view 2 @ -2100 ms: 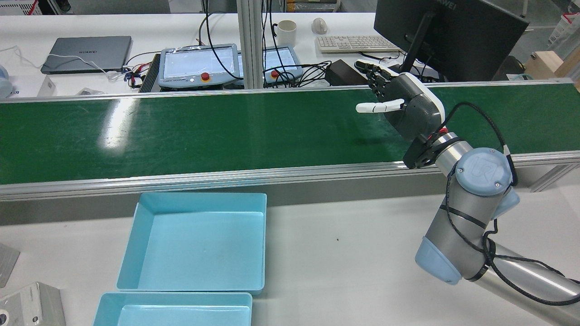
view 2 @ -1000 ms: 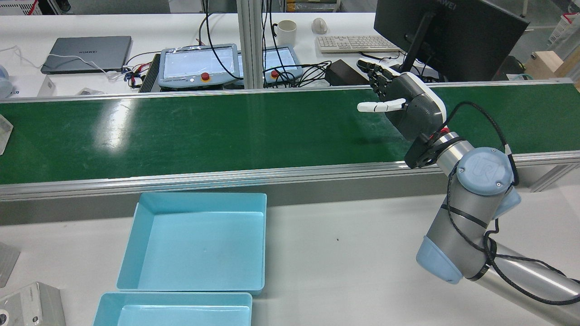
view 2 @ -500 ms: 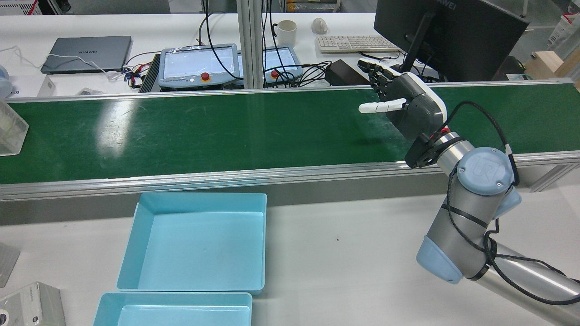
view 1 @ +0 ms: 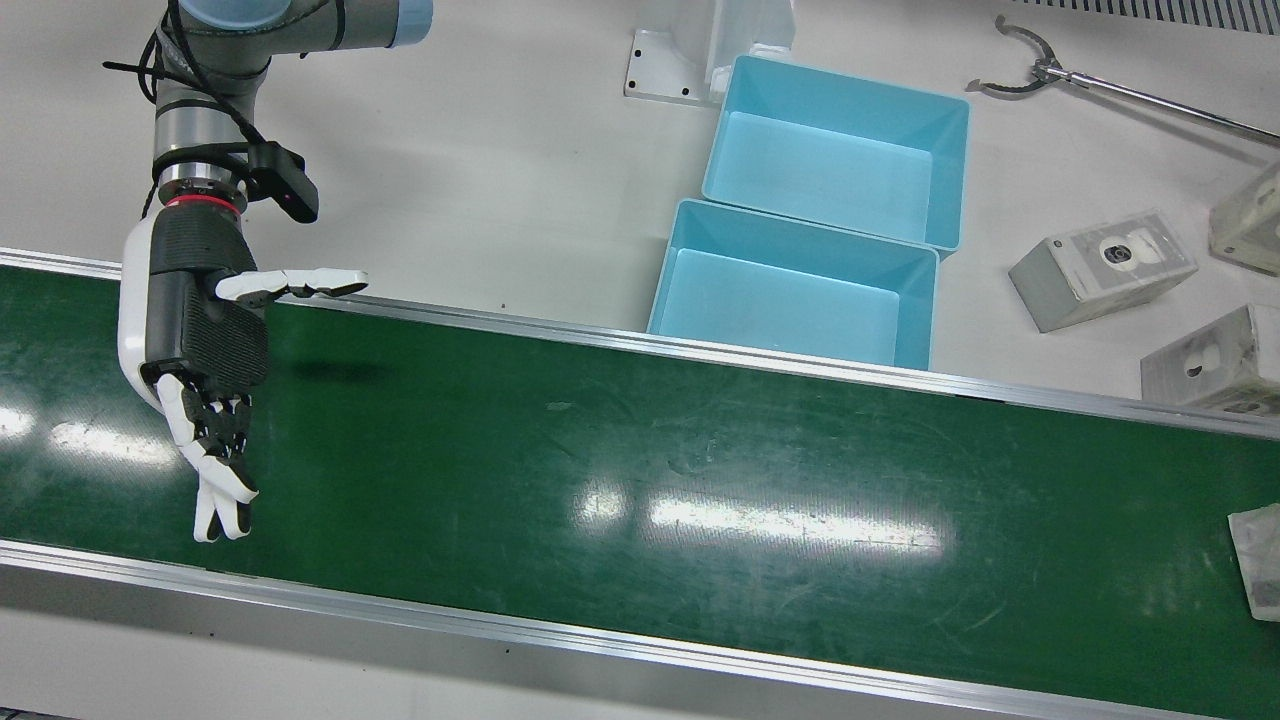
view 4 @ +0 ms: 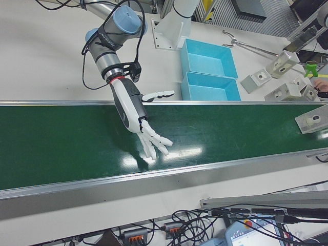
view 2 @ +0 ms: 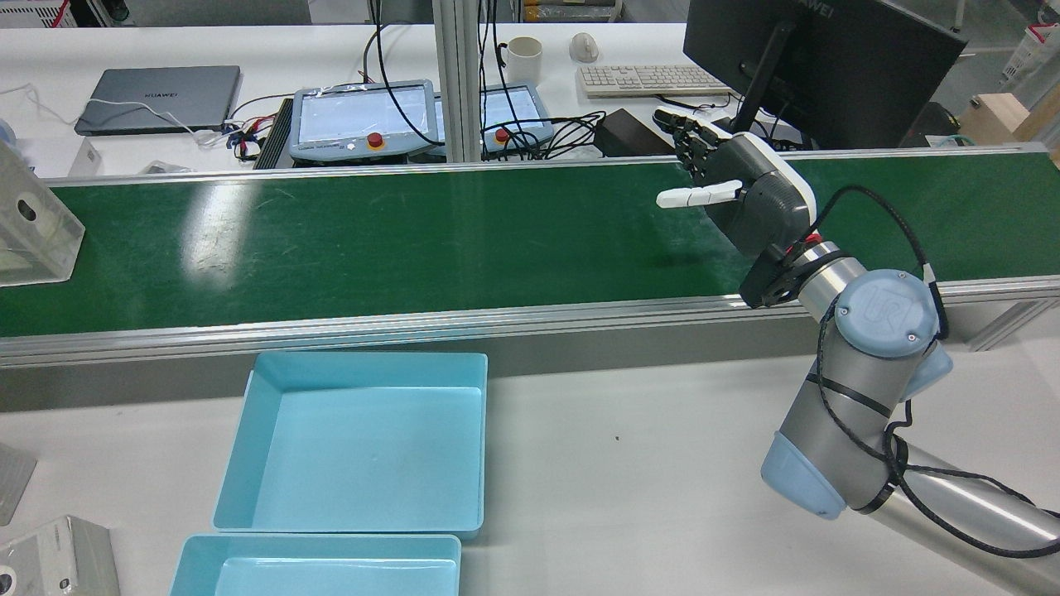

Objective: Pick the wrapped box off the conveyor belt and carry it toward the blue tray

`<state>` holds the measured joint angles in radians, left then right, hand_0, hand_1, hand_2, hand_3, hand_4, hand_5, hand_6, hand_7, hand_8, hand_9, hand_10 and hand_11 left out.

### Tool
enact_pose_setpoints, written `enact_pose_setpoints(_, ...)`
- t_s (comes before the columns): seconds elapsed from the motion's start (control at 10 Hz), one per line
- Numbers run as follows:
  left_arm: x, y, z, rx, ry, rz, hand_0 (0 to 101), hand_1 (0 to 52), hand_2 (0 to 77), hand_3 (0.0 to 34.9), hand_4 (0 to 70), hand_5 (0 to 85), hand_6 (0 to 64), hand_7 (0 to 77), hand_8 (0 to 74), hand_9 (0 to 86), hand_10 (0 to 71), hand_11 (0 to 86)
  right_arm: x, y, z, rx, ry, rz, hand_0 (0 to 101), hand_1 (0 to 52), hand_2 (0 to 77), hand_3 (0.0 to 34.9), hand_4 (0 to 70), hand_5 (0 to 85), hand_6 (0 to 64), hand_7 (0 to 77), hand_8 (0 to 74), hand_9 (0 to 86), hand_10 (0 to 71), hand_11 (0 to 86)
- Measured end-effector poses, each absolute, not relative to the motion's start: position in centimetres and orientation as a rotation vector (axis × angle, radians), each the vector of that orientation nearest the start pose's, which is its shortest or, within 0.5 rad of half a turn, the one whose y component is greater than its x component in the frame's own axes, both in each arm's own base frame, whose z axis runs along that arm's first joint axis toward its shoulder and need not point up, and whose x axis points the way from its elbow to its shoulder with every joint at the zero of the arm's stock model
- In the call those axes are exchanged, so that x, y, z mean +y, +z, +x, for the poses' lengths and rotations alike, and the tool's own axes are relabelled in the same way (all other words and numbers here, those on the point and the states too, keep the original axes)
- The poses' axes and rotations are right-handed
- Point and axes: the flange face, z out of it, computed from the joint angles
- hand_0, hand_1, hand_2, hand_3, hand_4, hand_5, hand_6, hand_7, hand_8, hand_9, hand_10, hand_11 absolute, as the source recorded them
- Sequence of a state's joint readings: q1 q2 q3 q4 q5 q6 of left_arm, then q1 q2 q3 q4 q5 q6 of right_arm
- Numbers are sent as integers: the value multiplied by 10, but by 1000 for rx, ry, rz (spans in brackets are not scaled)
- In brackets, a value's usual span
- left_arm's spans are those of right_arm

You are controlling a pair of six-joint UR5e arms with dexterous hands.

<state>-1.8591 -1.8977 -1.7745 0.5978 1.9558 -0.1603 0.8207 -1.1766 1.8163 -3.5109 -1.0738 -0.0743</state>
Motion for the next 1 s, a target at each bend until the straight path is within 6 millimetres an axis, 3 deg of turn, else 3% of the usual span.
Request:
enact_pose_setpoints(0.1,-510,472,-251,2174,-2335,-310,0,0,5,0,0,11,5,5,5,0,5,5,-554,394,-269,2532,-2007,376,488,164,87,0,98,164,33,22,0,27,0,5)
enact_pose_setpoints(0.7,-510,472,-251,2174,-2335,-310,0,0,11,0,0,11,5,5,5,0,5,5,-554,393,-271,2535,-2007,377,487,164,104,0,109,169,33,27,0,27,0,5)
enact_pose_setpoints(0.9,-510,472,-251,2174,-2335,-310,0,0,5,0,0,11,5,5,5,5,5,5,-554,393,-271,2535,-2007,378,487,164,104,0,109,169,33,27,0,27,0,5)
enact_pose_setpoints(1.0,-510,472,-251,2174,-2335,-310,0,0,5,0,0,11,5,5,5,5,5,5,-554,393,-271,2535,-2007,379,488,164,104,0,76,169,33,27,0,27,0,11)
